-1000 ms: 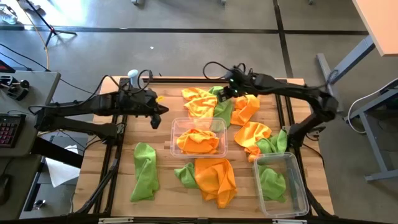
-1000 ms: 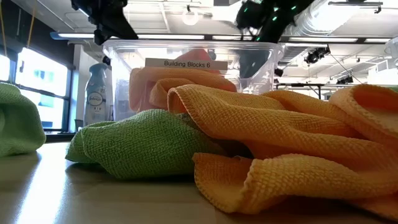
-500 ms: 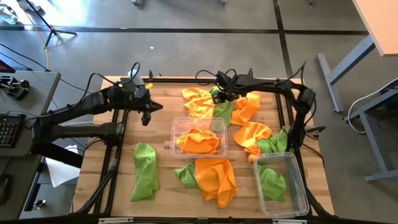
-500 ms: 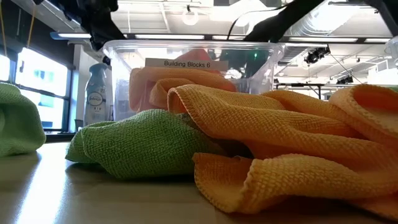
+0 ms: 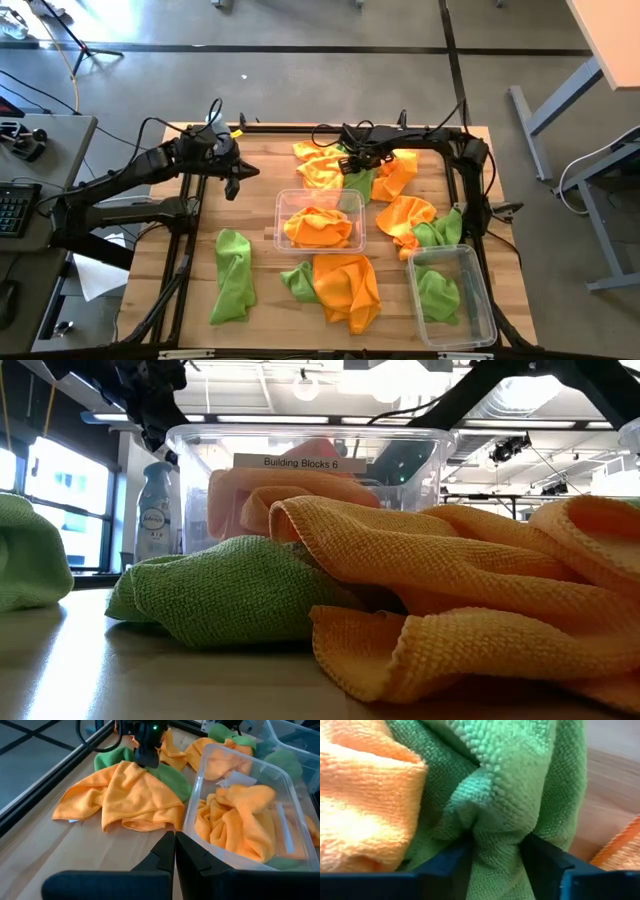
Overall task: Sort microfiber towel by color & place in baskets
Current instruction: Put the green towel into the bottom transparent bin
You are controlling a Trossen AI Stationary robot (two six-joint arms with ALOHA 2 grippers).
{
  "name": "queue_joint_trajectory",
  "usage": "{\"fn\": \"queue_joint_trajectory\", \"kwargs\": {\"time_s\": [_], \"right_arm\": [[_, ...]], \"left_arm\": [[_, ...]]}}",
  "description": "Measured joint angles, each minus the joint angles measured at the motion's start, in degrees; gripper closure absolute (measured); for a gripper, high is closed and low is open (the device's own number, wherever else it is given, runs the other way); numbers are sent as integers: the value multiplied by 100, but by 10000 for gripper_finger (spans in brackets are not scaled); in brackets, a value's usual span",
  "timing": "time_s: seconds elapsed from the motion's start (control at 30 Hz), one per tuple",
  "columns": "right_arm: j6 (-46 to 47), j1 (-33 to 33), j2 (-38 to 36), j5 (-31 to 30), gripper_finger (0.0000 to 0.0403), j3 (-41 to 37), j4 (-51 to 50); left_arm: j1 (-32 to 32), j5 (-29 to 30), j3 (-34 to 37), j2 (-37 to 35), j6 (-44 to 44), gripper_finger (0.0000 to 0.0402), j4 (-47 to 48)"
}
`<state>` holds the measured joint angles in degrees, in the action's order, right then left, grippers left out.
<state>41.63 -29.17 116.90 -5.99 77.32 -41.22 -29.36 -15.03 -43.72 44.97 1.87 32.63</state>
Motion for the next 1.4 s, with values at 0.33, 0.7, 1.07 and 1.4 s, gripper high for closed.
{"fn": "queue_joint_trajectory", "kwargs": {"time_s": [0.33,0.7,1.07,1.4], "right_arm": [[-98,270,-435,-420,384,-79,-175],[122,920,-2664,-1832,394,-50,-419],[111,1956,-4322,-2879,399,-50,-612],[1265,3441,-5311,-3456,401,-48,-1854]], "left_arm": [[2,11,0,3,286,401,4],[133,59,-2,11,225,401,-20],[1338,1441,-2,61,964,401,-297],[3077,2879,-3,638,2257,401,-641]]}}
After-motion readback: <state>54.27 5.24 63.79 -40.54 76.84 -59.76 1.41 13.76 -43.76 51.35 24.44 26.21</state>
